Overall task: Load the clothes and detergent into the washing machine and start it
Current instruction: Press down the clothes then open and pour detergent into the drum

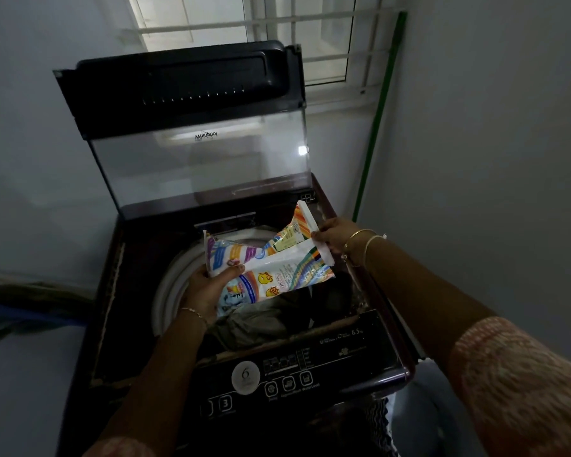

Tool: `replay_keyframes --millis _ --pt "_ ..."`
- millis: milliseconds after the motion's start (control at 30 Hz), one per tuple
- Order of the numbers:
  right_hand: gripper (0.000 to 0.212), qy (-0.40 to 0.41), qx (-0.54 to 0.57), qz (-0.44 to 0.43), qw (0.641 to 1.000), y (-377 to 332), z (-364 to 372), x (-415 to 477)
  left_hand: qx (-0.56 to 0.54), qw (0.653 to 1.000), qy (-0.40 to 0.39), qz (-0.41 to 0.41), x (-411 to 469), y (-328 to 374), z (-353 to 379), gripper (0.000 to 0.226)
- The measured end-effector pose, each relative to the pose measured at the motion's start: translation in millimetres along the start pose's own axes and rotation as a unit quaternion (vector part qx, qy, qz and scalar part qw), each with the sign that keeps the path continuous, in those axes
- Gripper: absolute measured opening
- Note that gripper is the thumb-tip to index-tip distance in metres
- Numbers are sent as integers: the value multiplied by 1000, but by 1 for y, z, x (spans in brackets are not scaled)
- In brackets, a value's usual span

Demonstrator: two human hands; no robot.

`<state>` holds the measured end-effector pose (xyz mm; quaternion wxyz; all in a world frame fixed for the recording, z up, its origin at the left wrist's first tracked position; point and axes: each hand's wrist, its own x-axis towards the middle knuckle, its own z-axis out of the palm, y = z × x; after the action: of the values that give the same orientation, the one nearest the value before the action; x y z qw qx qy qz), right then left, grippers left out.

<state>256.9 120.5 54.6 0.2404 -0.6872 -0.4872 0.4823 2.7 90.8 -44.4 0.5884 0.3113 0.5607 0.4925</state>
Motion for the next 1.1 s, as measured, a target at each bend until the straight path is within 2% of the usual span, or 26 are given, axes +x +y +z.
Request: replay_keyframes --millis 100,267,467,700,867,1100 --pt "25 0 -3 3 1000 -7 -1 -1 -46 996 -35 -61 -2 -7 -1 45" --pt "25 -11 -21 -4 1000 -18 -5 -6 -79 989 -61 -114 -13 -12 8 14" --pt "24 2 -34 -23 999 -39 2 -17 -119 982 -80 -124 -17 -17 15 27" --pt "25 -31 94 3 995 -62 19 -34 -197 962 -87 -171 -23 -14 22 36" --pt "12 -46 174 -8 984 -78 44 -41 -276 932 -108 -206 -28 -7 16 48" --pt "33 -50 256 -30 965 -95 75 -53 -279 939 -55 -192 -41 13 -1 55"
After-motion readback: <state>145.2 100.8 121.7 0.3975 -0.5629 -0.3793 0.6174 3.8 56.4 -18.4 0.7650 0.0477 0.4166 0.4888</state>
